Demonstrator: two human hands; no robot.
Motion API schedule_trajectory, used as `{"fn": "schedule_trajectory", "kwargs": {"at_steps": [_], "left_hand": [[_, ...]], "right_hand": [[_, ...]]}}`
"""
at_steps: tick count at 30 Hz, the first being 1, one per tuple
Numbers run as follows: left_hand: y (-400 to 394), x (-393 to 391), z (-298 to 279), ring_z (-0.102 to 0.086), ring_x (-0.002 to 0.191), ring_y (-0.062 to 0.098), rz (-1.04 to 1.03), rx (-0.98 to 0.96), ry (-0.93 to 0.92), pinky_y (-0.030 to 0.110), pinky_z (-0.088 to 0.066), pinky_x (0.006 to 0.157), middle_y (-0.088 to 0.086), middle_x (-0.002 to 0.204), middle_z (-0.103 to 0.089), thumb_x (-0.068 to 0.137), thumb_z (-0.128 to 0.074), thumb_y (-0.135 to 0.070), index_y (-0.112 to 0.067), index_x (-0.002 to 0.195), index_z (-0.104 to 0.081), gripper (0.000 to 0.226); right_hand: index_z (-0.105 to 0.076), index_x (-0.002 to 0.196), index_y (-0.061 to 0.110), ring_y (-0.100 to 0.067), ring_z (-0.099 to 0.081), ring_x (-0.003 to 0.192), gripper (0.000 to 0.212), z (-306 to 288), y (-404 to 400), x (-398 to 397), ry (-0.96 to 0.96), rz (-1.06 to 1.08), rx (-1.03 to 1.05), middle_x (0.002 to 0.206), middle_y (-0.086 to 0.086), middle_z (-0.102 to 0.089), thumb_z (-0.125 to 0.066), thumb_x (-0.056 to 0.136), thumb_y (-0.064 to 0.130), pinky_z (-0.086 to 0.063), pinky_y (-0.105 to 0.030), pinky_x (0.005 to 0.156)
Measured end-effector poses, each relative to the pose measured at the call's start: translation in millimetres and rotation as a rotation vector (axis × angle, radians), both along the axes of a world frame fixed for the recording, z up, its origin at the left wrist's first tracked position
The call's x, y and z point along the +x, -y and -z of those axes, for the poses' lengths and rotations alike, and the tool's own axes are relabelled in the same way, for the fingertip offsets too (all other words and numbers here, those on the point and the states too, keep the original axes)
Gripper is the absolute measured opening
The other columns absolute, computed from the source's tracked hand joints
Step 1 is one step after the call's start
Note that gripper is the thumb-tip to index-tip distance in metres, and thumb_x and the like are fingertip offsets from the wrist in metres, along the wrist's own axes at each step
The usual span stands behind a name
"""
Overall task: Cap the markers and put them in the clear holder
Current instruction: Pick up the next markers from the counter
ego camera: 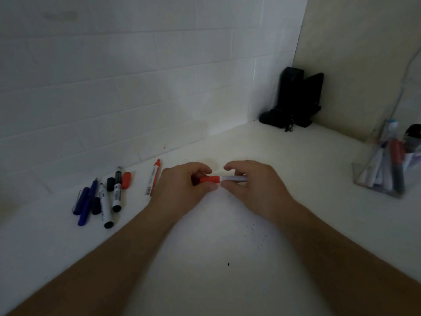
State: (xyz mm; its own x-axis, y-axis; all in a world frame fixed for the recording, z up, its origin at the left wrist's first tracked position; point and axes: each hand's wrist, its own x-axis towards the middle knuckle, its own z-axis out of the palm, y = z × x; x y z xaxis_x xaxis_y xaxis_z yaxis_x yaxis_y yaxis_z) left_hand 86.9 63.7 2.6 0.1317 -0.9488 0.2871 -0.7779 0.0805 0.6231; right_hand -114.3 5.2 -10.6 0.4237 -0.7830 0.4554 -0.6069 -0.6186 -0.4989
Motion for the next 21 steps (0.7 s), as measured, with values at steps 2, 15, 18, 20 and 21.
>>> {"fn": "schedule_trajectory", "kwargs": {"at_steps": [2,15,18,20,21], "left_hand": [[1,3,0,-0.064,0.082,-0.006,0.008,0.013,-0.002,0.01,-0.044,0.076,-0.02,0.085,-0.071,0.079,-0.081,-0.039,-0.04,0.099,-0.07,0.022],[5,10,5,-0.06,0.085,-0.014,0.075,-0.032,-0.054,0.064,-0.033,0.11,-0.041,0.086,-0.065,0.086,-0.067,-0.033,-0.042,0.088,-0.069,0.01],[6,10,7,-0.061,0.086,-0.013,0.072,-0.043,-0.065,0.063,-0.032,0.111,-0.039,0.088,-0.065,0.089,-0.069,-0.025,-0.038,0.091,-0.07,0.013],[5,8,8,-0.061,0.087,-0.013,0.067,-0.056,-0.044,0.062,-0.023,0.117,-0.035,0.083,-0.068,0.09,-0.069,-0.028,-0.04,0.093,-0.069,0.012],[5,7,8,-0.061,0.087,-0.014,0.055,-0.068,-0.033,0.061,-0.016,0.119,-0.033,0.08,-0.068,0.09,-0.069,-0.03,-0.04,0.093,-0.068,0.011]], "right_hand": [[-0.074,0.108,0.029,-0.003,-0.058,0.078,0.026,-1,0,0,0.005,-0.016,-0.029,0.088,0.01,-0.066,-0.074,0.086,0.043,-0.046,-0.018,0.073],[-0.08,0.095,0.029,-0.012,-0.063,0.078,0.016,-1,-1,8,0.033,-0.017,0.005,0.084,0.008,-0.07,-0.076,0.085,0.041,-0.053,-0.04,0.074],[-0.078,0.093,0.031,-0.01,-0.062,0.077,0.014,2,1,9,0.045,-0.026,0.015,0.083,0.008,-0.068,-0.075,0.085,0.042,-0.052,-0.04,0.073],[-0.078,0.096,0.029,-0.012,-0.062,0.079,0.014,5,4,9,0.057,-0.02,0.016,0.085,0.007,-0.067,-0.075,0.086,0.039,-0.052,-0.041,0.075],[-0.077,0.098,0.028,-0.013,-0.062,0.081,0.016,5,4,10,0.06,-0.014,0.008,0.088,0.007,-0.066,-0.073,0.087,0.039,-0.053,-0.041,0.076]]}}
